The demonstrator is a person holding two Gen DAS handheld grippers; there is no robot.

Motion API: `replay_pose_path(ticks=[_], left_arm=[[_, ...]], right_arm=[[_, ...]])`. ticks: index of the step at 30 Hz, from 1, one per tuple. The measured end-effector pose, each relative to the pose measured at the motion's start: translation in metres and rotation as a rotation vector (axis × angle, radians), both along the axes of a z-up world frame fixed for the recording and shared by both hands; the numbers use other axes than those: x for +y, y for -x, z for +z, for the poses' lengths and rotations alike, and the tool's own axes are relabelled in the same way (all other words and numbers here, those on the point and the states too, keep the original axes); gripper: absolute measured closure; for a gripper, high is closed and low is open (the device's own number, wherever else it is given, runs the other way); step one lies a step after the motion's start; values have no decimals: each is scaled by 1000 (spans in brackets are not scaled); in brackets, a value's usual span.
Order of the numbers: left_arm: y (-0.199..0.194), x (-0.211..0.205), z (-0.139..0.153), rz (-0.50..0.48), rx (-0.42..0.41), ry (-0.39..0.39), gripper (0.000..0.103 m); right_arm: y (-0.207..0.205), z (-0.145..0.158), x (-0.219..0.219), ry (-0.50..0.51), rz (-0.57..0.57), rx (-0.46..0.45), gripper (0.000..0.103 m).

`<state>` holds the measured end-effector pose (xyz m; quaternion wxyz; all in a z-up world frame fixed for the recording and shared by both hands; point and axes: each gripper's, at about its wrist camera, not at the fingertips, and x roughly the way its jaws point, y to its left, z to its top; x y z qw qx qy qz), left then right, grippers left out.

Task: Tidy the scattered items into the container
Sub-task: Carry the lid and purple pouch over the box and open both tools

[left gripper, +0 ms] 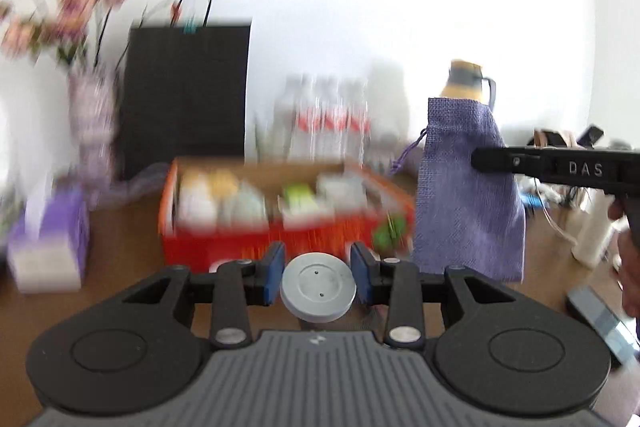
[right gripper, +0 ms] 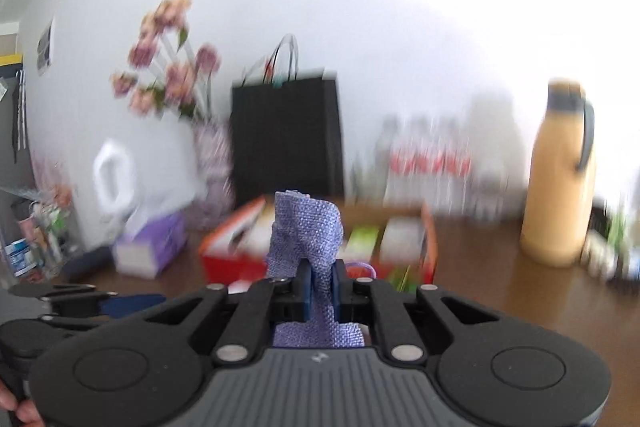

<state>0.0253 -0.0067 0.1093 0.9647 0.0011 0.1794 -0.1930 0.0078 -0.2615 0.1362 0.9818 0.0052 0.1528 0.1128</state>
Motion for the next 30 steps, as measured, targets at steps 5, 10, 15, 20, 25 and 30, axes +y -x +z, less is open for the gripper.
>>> replay_pose_path(ticks=[5, 10, 15, 20, 25, 30], left_arm=[[-111, -11, 47, -29, 87, 17, 66], [-201, -47, 30, -45, 214, -31, 66], [-253, -73, -43, -30, 416, -114, 73], [-270, -68, -69, -26, 459, -188, 84], [-269, -63, -66, -65, 452, -177, 60], [-266, -57, -64, -99, 442, -177, 57]], right_arm=[[-115, 52, -21, -19, 90, 91, 94], [-230, 48, -9, 93, 151, 324, 94], [-313, -29, 16, 276, 135, 614, 94], [-329, -95, 31, 476, 52, 782, 92], [-332, -108, 29, 462, 13, 815, 85], [-328, -79, 23, 409, 16, 810, 41]])
